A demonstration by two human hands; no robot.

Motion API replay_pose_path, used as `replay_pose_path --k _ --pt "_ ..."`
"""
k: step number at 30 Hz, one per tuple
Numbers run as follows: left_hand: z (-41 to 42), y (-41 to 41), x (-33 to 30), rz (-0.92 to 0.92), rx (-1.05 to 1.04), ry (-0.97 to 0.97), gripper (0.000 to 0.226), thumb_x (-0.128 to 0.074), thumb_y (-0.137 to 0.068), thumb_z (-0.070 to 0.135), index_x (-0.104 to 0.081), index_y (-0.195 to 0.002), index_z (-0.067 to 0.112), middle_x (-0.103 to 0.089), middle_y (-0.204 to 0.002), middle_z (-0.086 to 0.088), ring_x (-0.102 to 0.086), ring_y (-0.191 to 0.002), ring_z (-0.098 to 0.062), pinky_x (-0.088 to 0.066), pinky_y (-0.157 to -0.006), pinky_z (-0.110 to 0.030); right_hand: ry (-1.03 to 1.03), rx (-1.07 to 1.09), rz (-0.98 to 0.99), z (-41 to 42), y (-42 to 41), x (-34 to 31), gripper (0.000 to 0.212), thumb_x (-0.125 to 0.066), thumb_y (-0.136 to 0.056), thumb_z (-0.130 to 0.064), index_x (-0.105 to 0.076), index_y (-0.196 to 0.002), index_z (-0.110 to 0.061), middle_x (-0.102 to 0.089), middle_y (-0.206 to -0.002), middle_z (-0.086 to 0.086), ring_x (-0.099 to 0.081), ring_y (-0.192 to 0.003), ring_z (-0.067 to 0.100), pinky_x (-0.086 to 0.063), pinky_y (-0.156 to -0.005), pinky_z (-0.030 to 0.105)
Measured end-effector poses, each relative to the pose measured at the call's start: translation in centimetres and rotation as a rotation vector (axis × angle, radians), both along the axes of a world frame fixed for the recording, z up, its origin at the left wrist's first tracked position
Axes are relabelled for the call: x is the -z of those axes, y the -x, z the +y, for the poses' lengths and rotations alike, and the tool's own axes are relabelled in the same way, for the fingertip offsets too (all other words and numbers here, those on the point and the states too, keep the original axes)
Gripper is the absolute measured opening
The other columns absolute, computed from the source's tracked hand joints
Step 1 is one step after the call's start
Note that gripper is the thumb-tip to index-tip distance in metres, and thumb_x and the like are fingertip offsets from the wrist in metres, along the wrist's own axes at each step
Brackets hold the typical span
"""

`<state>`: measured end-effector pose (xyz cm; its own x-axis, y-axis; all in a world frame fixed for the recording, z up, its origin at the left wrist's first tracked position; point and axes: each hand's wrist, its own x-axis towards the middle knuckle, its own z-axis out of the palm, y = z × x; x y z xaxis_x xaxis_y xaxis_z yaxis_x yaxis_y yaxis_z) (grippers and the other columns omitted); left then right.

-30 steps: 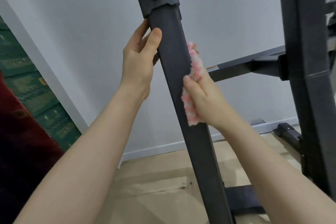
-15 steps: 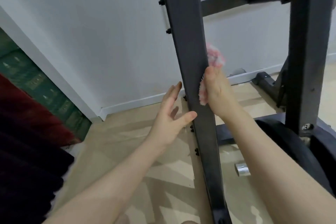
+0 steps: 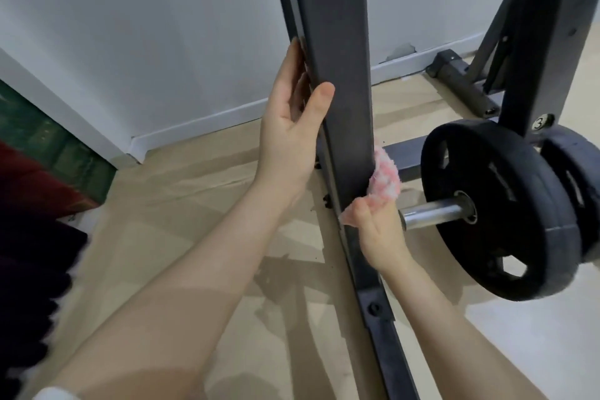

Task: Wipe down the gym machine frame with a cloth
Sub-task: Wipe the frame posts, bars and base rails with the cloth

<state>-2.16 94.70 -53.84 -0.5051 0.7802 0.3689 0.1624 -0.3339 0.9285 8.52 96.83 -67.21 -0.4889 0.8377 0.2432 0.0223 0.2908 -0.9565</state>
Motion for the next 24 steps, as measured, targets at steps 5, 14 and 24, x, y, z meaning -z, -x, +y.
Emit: replay_pose_path --k 5,14,24 --pt "-5.1 -1.8 9.4 -0.189 -0.010 0.361 0.070 -0.057 -0.090 0.003 -0.021 -0.148 0.018 -0.027 -0.152 0.006 -0.026 -0.140 -0.005 -0.025 -0.115 -0.027 0.204 -0.075 -0.260 -2.7 -3.8 8.4 0.029 -0.052 -0.069 -0.018 -0.032 -0.049 -0.025 -0.039 -0.049 -0.009 -0.038 -0.053 0.008 -0.034 -0.057 0.036" --pt "-7.6 -3.6 20.1 -0.261 0.070 0.688 0.058 -0.053 -0.093 0.001 -0.031 -0.143 0.020 -0.052 -0.133 0.004 -0.057 -0.105 0.003 -0.040 -0.088 -0.008 0.293 -0.037 -0.204 -2.7 -3.6 12.3 0.019 -0.038 -0.066 0.003 -0.052 -0.079 0.007 -0.053 -0.080 0.017 -0.047 -0.073 0.021 -0.040 -0.071 0.025" --pt "-7.4 -2.6 21.6 -0.234 0.128 0.766 0.059 -0.039 -0.093 -0.012 -0.037 -0.133 0.031 -0.055 -0.116 0.022 -0.060 -0.093 0.014 -0.042 -0.088 -0.006 0.297 0.039 -0.241 -2.6 -3.4 11.4 0.023 -0.047 -0.091 0.011 -0.059 -0.088 -0.008 -0.058 -0.084 -0.005 -0.057 -0.078 -0.010 -0.042 -0.074 0.008"
